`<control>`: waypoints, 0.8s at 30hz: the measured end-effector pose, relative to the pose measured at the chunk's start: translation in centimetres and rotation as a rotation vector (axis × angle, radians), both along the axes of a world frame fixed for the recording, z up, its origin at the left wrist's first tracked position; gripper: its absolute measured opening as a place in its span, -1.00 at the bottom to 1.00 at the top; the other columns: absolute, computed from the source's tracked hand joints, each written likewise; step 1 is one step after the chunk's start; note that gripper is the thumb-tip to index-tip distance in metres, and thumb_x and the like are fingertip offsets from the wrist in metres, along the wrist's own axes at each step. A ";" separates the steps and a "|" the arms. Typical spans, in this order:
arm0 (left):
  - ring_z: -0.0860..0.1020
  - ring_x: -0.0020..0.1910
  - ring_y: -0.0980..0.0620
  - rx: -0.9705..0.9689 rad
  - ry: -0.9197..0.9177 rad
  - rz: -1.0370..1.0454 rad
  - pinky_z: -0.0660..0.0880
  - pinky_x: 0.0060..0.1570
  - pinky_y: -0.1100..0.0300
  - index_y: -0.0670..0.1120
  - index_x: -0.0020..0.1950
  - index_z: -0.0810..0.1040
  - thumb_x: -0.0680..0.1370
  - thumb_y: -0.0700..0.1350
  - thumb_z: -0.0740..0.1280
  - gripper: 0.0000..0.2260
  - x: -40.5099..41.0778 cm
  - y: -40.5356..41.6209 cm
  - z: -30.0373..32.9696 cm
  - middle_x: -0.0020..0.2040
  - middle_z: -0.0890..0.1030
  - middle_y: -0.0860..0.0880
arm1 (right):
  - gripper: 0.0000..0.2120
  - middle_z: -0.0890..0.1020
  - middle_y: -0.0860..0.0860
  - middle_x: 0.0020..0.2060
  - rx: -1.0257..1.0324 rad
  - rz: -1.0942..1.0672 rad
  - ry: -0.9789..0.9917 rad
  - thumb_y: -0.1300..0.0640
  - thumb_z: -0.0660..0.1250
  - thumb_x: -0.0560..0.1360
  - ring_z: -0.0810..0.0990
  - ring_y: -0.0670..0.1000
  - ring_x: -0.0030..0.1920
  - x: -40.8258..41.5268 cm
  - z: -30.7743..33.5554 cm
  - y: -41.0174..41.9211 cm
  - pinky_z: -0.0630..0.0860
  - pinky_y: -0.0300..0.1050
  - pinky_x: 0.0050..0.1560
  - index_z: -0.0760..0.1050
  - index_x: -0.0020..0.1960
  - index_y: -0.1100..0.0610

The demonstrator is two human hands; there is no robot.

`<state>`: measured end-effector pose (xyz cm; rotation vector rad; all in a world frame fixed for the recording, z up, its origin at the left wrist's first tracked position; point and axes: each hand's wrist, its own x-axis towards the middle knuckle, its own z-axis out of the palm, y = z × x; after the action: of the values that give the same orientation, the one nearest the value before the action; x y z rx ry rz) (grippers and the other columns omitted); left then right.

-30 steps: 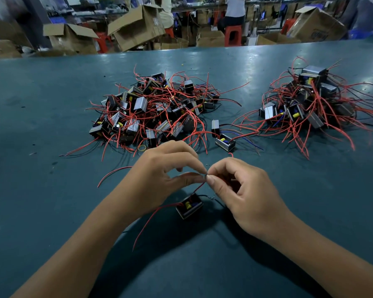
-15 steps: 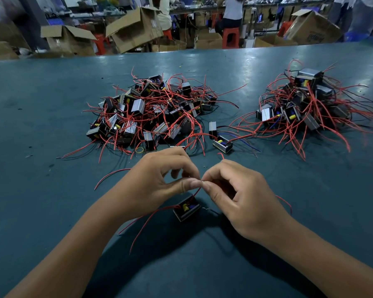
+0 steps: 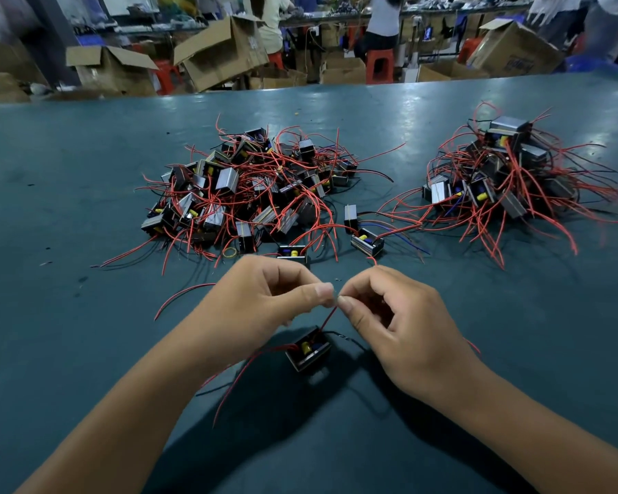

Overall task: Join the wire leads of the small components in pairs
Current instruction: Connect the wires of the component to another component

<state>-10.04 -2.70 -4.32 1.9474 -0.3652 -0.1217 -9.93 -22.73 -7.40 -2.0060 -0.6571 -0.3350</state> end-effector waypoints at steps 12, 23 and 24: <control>0.51 -0.19 -0.03 0.036 -0.346 -0.154 0.43 -0.23 -0.02 -0.05 0.05 0.73 0.50 -0.18 0.48 -0.85 0.9 1.5 -0.5 -0.08 0.59 0.03 | -0.90 0.53 -0.18 -0.35 0.082 0.042 0.150 0.12 0.38 0.53 0.45 -0.14 -0.39 0.2 -0.2 -0.3 0.37 -0.36 -0.33 0.54 -0.16 -0.01; 0.53 -0.12 0.01 0.386 -0.788 -0.085 0.47 -0.14 0.09 -0.05 -0.06 0.73 0.51 -0.06 0.48 -0.91 0.9 0.6 -0.3 -0.11 0.57 0.04 | -0.92 0.55 -0.06 -0.31 0.071 0.093 0.150 0.08 0.34 0.52 0.49 -0.05 -0.34 -0.2 0.0 -0.1 0.44 -0.21 -0.31 0.53 -0.16 -0.02; 0.52 -0.12 0.01 0.407 -0.811 -0.091 0.47 -0.15 0.07 -0.05 -0.06 0.73 0.53 -0.05 0.47 -0.90 1.0 0.6 -0.3 -0.11 0.57 0.04 | -0.92 0.55 -0.07 -0.30 0.061 0.093 0.138 0.09 0.34 0.52 0.50 -0.04 -0.33 -0.2 0.0 -0.1 0.44 -0.23 -0.31 0.53 -0.16 -0.02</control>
<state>-9.08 -2.10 -4.59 2.3175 -1.0211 0.5977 -10.12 -22.84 -7.35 -1.9147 -0.6425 -0.1577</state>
